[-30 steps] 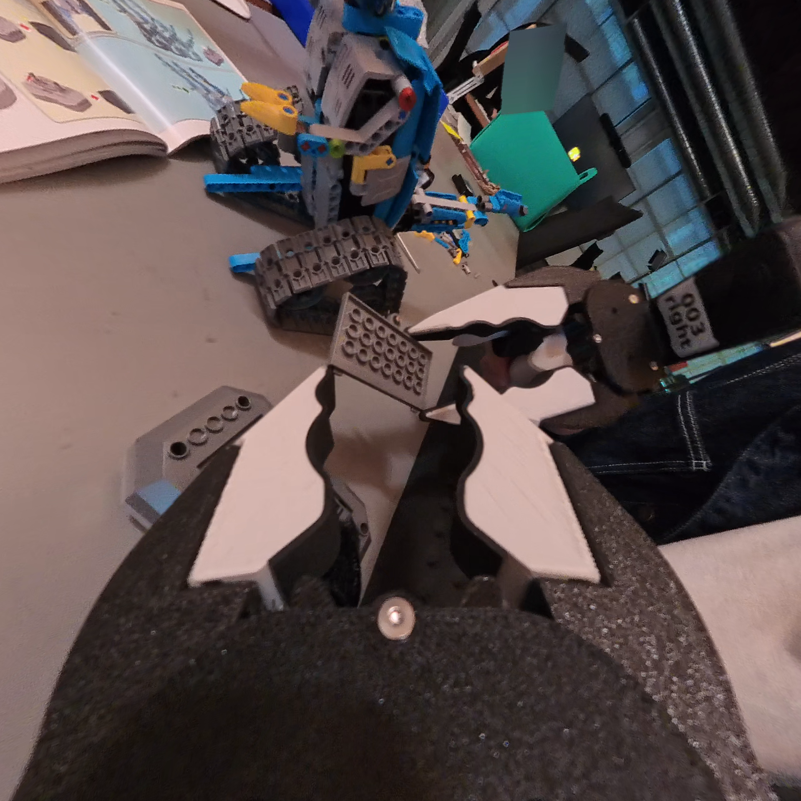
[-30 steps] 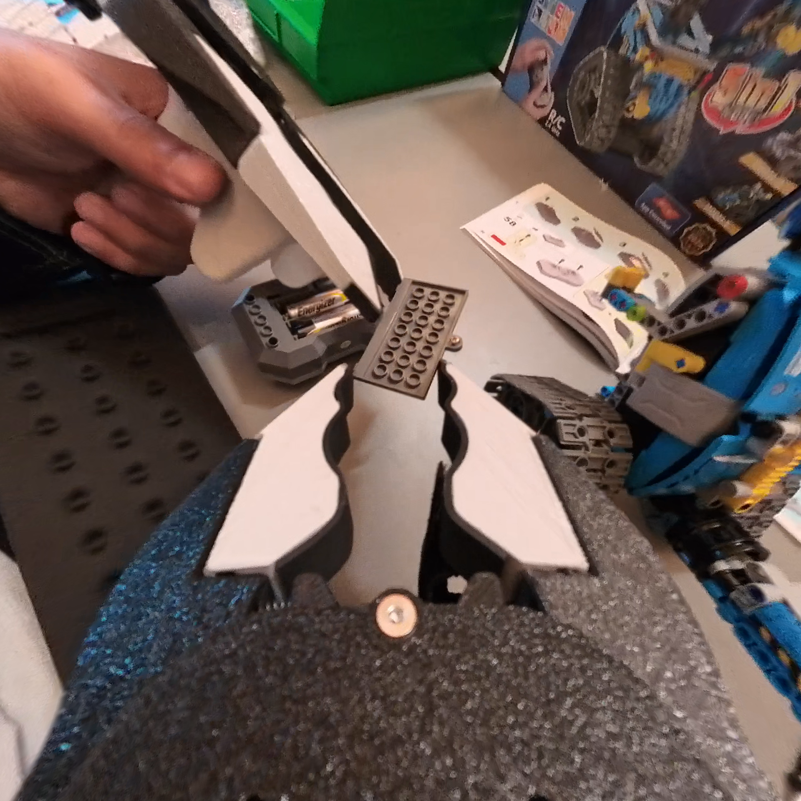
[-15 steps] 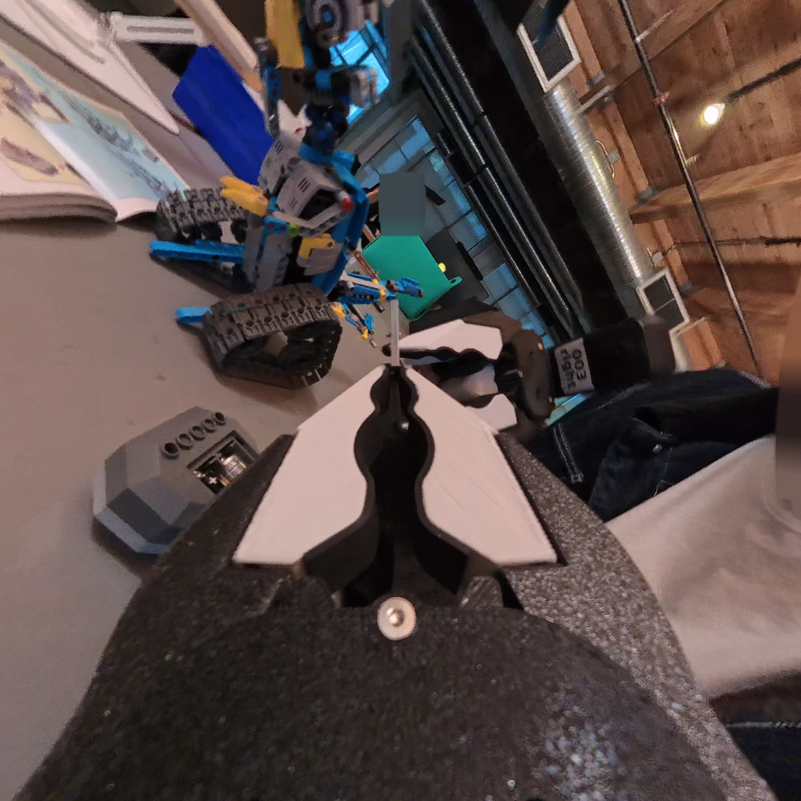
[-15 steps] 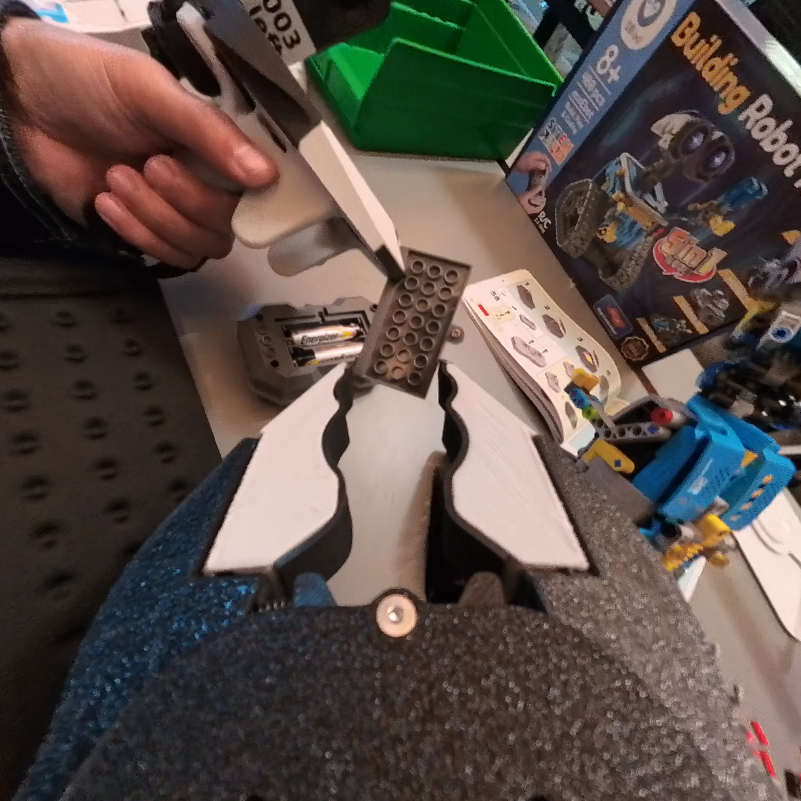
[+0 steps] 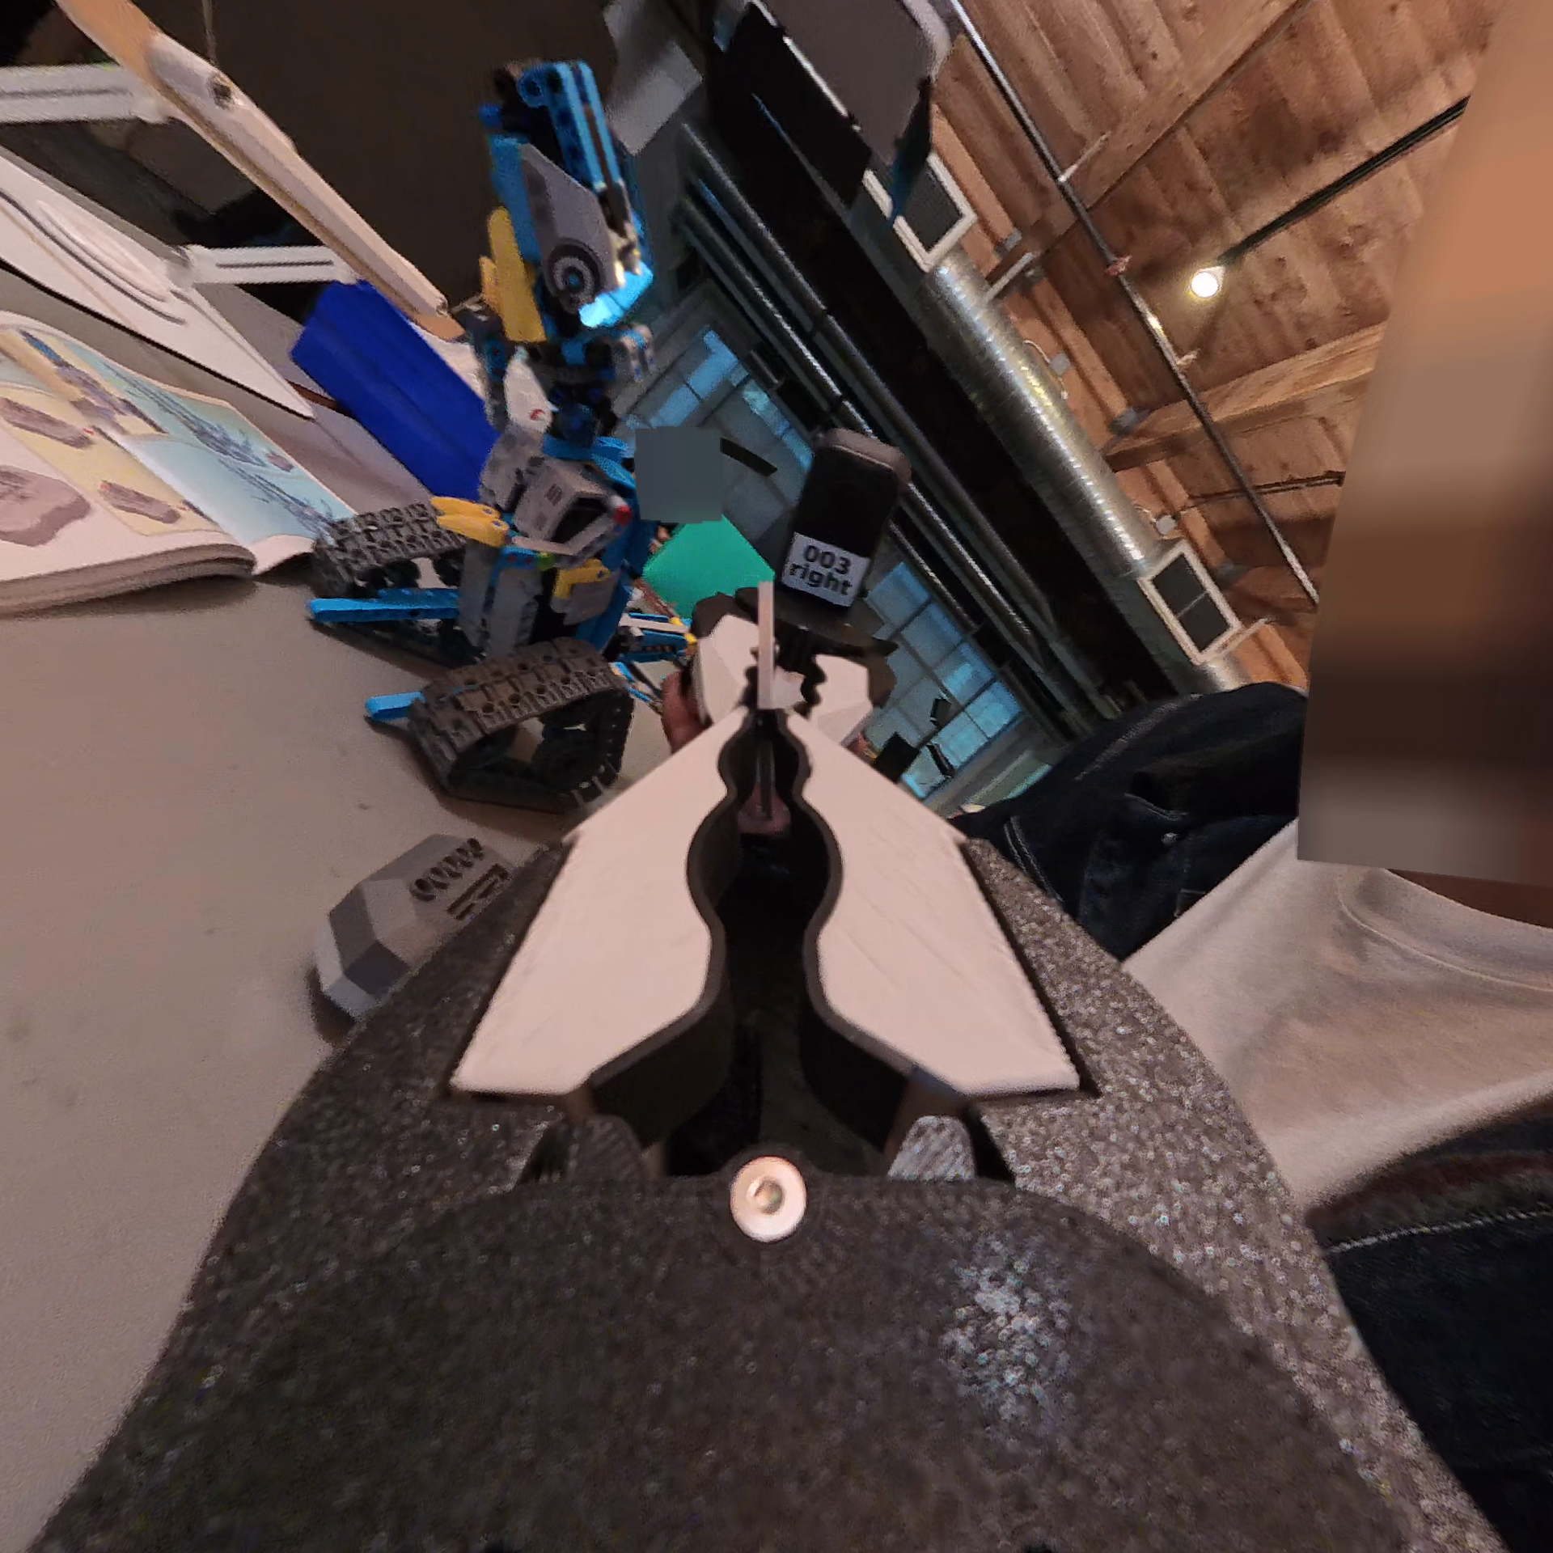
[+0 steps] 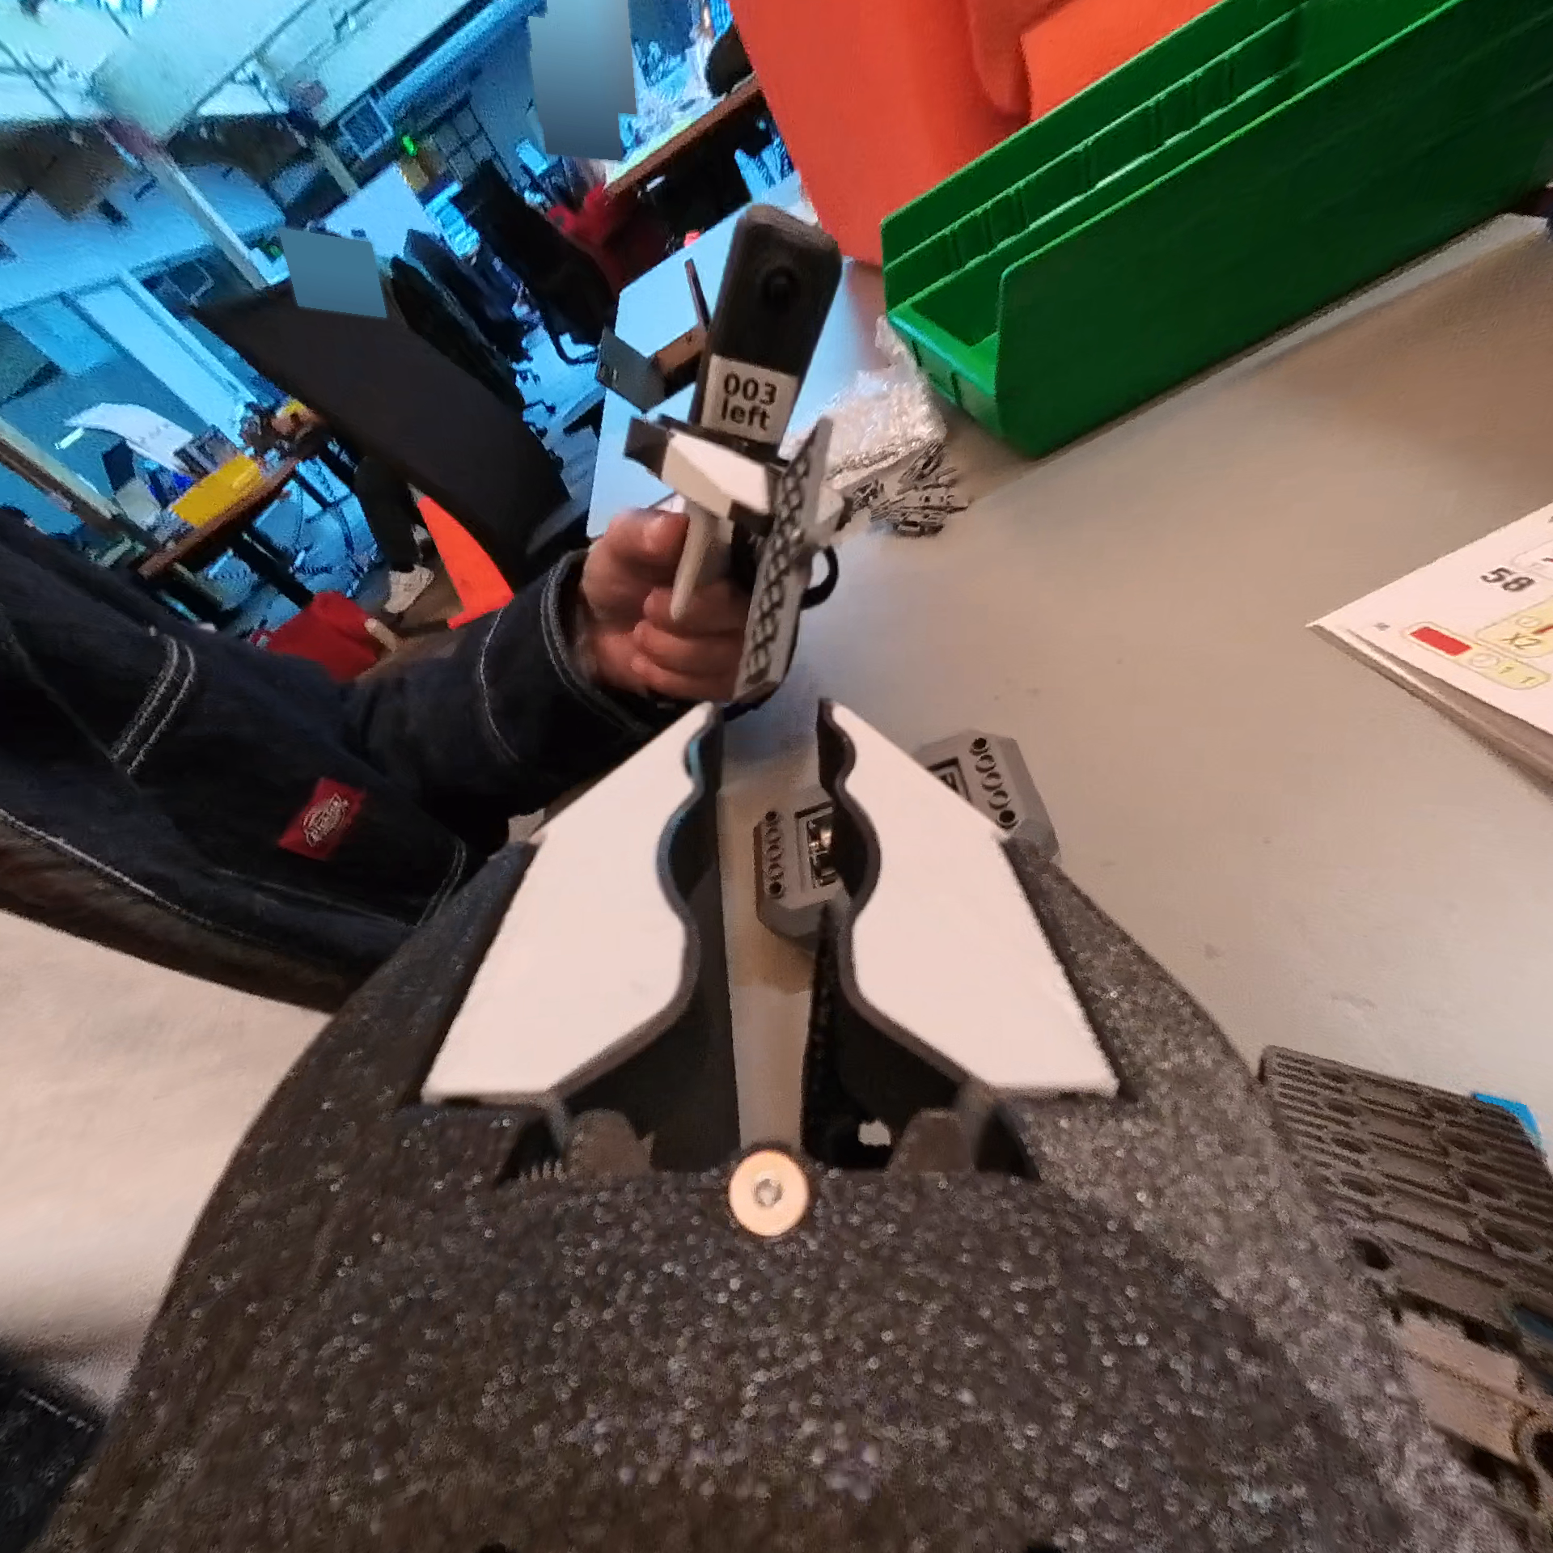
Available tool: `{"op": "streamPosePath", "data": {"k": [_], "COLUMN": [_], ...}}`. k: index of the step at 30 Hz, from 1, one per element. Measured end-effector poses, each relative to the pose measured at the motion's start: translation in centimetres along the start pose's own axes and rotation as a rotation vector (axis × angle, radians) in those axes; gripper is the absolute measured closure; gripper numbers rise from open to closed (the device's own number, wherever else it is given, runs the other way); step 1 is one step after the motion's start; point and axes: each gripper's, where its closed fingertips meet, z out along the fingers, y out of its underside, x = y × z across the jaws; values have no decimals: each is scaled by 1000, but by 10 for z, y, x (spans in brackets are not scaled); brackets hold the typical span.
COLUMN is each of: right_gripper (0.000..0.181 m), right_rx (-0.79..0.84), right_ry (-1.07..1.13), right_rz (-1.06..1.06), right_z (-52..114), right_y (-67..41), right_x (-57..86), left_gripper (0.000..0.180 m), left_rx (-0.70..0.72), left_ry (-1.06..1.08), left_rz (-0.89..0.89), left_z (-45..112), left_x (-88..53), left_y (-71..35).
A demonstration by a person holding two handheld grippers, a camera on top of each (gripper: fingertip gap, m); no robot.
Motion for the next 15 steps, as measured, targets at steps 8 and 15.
{"op": "streamPosePath", "data": {"k": [8, 15], "right_gripper": [179, 179], "right_rx": [-14, -125], "right_ry": [-31, 224], "right_rz": [104, 124], "right_z": [3, -15], "right_y": [7, 28], "right_x": [5, 36], "left_gripper": [179, 103], "left_rx": [-107, -421], "left_ry": [-77, -521], "left_rz": [46, 469], "left_z": [11, -15], "left_x": [-13, -84], "left_y": [16, 30]}}
